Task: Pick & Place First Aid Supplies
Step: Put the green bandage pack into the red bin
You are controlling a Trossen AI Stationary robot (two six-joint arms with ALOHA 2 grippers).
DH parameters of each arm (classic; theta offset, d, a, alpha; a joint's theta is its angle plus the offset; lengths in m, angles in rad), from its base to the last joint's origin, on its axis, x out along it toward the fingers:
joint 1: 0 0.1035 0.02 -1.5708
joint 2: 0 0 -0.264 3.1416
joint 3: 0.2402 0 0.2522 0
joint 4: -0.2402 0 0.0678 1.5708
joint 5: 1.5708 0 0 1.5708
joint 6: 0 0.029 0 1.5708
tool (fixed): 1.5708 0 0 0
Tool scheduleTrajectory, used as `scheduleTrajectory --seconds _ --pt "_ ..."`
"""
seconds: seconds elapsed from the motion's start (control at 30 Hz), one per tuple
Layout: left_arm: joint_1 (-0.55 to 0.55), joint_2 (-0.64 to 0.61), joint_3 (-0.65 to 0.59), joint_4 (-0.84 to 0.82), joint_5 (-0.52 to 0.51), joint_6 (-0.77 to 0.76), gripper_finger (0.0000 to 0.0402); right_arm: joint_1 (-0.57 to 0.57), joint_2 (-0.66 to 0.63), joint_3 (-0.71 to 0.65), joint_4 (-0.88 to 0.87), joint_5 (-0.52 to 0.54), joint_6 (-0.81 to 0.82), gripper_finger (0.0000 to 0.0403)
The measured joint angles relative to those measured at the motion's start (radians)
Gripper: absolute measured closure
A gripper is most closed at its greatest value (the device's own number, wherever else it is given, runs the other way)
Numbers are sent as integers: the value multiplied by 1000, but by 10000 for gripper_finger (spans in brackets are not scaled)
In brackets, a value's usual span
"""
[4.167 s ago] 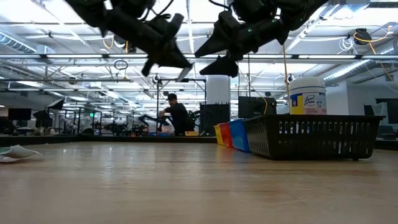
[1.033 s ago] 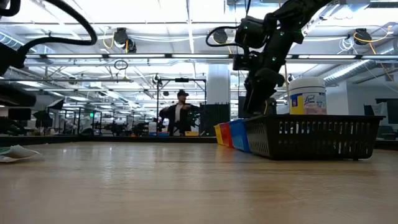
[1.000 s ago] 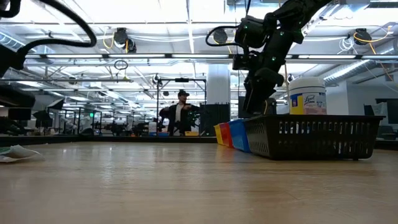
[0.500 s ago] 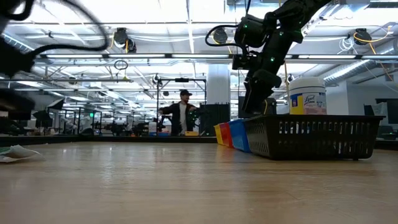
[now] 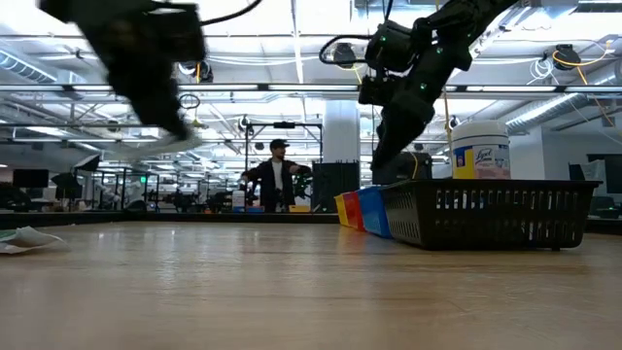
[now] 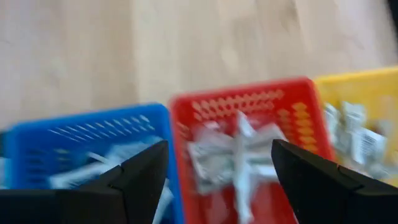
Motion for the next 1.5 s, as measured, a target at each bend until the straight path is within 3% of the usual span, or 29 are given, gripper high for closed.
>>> scheduleTrajectory --seconds 0.33,0.5,0.67,0.77,0.87,0.97,1.1,1.13,1.3,1.5 --pt "325 49 -1 469 -11 119 401 0 0 0 188 -208 124 124" --pt "397 136 0 700 -13 123 401 0 0 0 329 -334 218 124" --pt "421 233 49 882 -47 117 401 0 0 0 425 -395 289 124" --pt "419 285 96 882 -75 119 401 0 0 0 438 -418 313 128" --pt "420 322 143 886 -52 147 401 0 0 0 433 -417 324 156" --pt "422 344 170 881 -48 152 401 0 0 0 432 -417 323 223" --pt "426 339 179 887 -51 149 401 -1 0 0 418 -411 298 362" --pt "429 333 179 877 -49 149 401 -1 0 0 414 -409 276 381" --pt "432 326 180 846 -3 120 390 -10 -1 0 393 -412 245 399" --pt "433 326 180 582 113 -21 330 -64 -1 0 180 -371 63 401"
